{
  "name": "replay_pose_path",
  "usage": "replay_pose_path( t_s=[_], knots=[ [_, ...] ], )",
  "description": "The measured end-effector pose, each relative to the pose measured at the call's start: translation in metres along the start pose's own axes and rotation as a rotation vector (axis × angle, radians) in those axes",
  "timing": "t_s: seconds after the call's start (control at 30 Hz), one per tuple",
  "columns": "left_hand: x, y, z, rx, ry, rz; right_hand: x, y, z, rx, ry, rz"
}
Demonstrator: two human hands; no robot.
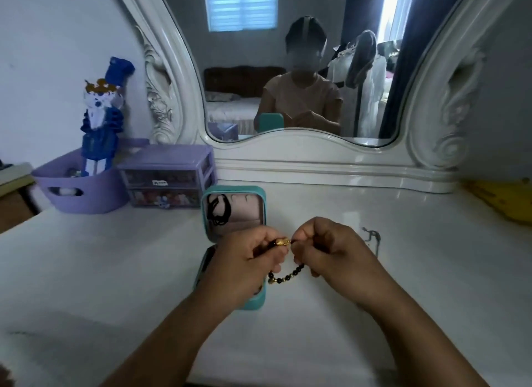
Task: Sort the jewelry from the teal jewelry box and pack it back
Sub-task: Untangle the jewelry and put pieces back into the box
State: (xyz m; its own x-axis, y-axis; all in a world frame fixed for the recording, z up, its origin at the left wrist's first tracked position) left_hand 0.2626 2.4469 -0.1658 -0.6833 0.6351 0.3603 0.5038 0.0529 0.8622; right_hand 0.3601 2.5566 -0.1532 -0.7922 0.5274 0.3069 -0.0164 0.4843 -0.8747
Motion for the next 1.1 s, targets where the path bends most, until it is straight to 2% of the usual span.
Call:
replay_pose_path(
  t_s=[0.13, 0.27, 0.33, 0.43, 0.5, 0.57, 0.67, 0.73, 0.8, 0.93, 1.1],
  knots=[
    [-0.002, -0.011, -0.042, 0.065, 0.124, -0.039, 0.011, 0.000, 0.034, 0.122, -0.079, 0.040],
    [0.002, -0.027, -0.069, 0.095, 0.183, -0.073, 0.022, -0.004, 0.054, 0.122, -0.057, 0.011],
    [0.003, -0.031, -0.073, -0.099, 0.198, -0.144, 0.027, -0.005, 0.060, 0.142, -0.029, 0.017],
    [0.002, -0.038, -0.066, -0.647, 0.177, -0.335, 0.030, -0.005, 0.069, 0.091, -0.011, -0.006],
    [0.001, -0.041, -0.061, -0.807, 0.153, -0.393, 0.029, -0.006, 0.075, 0.026, -0.030, -0.059],
    [0.000, -0.044, -0.059, -0.751, 0.144, -0.377, 0.027, -0.008, 0.079, -0.016, -0.049, -0.126],
    [-0.001, -0.048, -0.063, -0.346, 0.131, -0.239, 0.028, -0.013, 0.079, -0.061, -0.038, -0.242],
    [-0.002, -0.048, -0.061, -0.168, 0.069, -0.163, 0.030, -0.018, 0.080, -0.069, -0.052, -0.305],
    [-0.001, -0.044, -0.061, -0.119, 0.048, -0.108, 0.032, -0.023, 0.082, -0.065, -0.085, -0.324],
    [0.010, -0.041, -0.069, -0.117, 0.094, -0.042, 0.038, -0.020, 0.087, -0.043, -0.134, -0.237],
    [0.020, -0.046, -0.067, -0.164, -0.050, -0.081, 0.042, -0.006, 0.090, 0.107, -0.154, -0.066]
  ],
)
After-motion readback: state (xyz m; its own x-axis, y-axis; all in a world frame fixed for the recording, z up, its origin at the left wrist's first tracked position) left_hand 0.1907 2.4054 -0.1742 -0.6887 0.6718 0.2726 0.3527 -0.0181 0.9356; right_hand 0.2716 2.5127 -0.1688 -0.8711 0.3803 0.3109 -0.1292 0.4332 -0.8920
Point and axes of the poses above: each hand's wrist, its own x-axis towards the middle knuckle, its own z-axis out of the palm, y = z × x, the point moved 4 cm from there along x, towards the middle knuckle, and after that the axes turned 7 degrees about y, right-handed, at the moved point
